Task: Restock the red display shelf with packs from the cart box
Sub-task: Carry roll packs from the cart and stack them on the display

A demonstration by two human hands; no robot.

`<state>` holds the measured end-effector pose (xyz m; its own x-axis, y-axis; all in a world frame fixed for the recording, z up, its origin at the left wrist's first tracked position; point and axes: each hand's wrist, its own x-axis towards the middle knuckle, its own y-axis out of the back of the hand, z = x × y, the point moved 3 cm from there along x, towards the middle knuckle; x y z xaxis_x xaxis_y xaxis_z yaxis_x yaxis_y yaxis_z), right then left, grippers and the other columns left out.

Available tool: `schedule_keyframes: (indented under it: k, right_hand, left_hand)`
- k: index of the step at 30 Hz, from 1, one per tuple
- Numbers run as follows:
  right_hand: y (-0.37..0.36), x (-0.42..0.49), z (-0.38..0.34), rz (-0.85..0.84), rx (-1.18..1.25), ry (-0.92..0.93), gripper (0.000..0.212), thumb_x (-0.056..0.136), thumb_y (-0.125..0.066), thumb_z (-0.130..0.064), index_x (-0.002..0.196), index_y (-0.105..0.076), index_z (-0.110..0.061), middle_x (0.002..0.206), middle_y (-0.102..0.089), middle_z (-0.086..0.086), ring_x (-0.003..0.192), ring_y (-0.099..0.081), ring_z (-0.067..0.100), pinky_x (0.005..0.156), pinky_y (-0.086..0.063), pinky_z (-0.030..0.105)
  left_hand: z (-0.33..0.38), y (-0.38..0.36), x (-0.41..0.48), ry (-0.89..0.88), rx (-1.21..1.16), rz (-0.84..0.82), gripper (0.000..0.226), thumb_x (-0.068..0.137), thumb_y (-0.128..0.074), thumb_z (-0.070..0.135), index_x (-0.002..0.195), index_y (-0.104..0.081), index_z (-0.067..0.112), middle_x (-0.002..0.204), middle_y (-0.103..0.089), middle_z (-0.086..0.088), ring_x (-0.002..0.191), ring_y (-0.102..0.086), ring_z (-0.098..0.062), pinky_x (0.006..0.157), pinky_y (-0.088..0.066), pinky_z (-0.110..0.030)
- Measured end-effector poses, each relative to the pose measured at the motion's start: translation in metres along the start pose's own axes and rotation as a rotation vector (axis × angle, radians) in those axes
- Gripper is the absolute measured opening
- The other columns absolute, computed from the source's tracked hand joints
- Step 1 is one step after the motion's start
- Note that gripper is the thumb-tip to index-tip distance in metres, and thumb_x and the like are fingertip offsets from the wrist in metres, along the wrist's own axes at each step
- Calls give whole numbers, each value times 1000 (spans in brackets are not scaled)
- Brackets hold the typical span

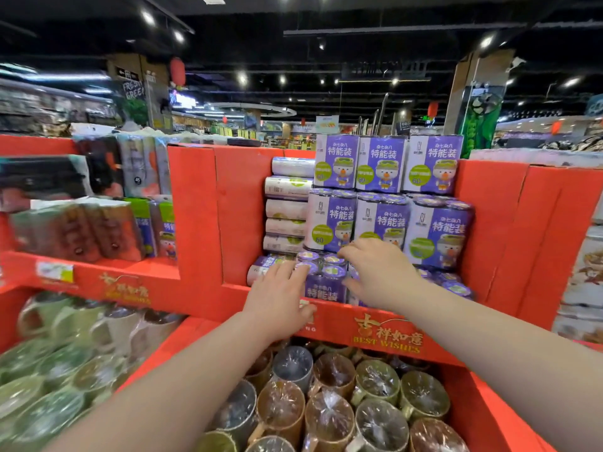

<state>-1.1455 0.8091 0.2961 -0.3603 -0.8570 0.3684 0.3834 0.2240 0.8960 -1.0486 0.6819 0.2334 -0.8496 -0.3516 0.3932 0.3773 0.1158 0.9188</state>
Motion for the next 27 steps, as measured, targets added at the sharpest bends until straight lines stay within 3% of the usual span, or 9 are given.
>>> schedule_keyframes:
  k: [3, 10, 14, 19, 23, 27]
  right_hand:
    - [-18, -19, -49, -78, 67, 101, 43, 89, -52, -39, 128, -49, -20, 126, -51, 3, 121, -47, 27, 96, -38, 39]
    - [-36, -45, -157, -234, 147, 302, 39, 86, -53, -37, 121, -54, -21, 120, -56, 3, 116, -52, 27, 95, -43, 36]
    - [-21, -46, -240, -210, 196, 389, 44, 86, -53, -41, 126, -51, -22, 125, -54, 5, 121, -50, 26, 98, -41, 36]
    - [12, -68, -358, -208, 251, 517, 43, 90, -52, -38, 127, -48, -17, 131, -51, 8, 124, -47, 26, 98, -39, 35]
    - [37, -97, -443, -219, 298, 594, 44, 88, -52, -39, 127, -49, -18, 130, -53, 6, 124, -47, 29, 97, -41, 37]
    - [58, -125, -514, -190, 375, 684, 42, 87, -54, -38, 125, -51, -20, 126, -56, 6, 121, -51, 29, 96, -43, 38]
  left_hand:
    - [-22, 2, -36, 46, 5, -49, 67, 85, -56, 50, 141, -34, 22, 140, -39, 0, 131, -38, -25, 102, -38, -40]
    - [-91, 30, -142, 234, 84, -114, 70, 86, -54, 52, 145, -31, 21, 142, -40, -2, 132, -38, -25, 107, -36, -40]
    - [-139, 55, -233, 397, 116, -165, 78, 86, -55, 53, 149, -22, 21, 145, -38, -3, 133, -38, -26, 106, -37, -40]
    - [-184, 71, -379, 649, 116, -316, 77, 81, -39, 64, 143, -33, 20, 139, -43, -4, 130, -41, -26, 105, -38, -39]
    - [-204, 76, -490, 812, 129, -396, 65, 86, -51, 52, 140, -34, 21, 136, -44, -4, 127, -43, -27, 101, -40, -39]
    - [-212, 78, -583, 922, 106, -473, 68, 87, -51, 53, 143, -30, 21, 143, -38, -6, 131, -38, -29, 106, -36, -39]
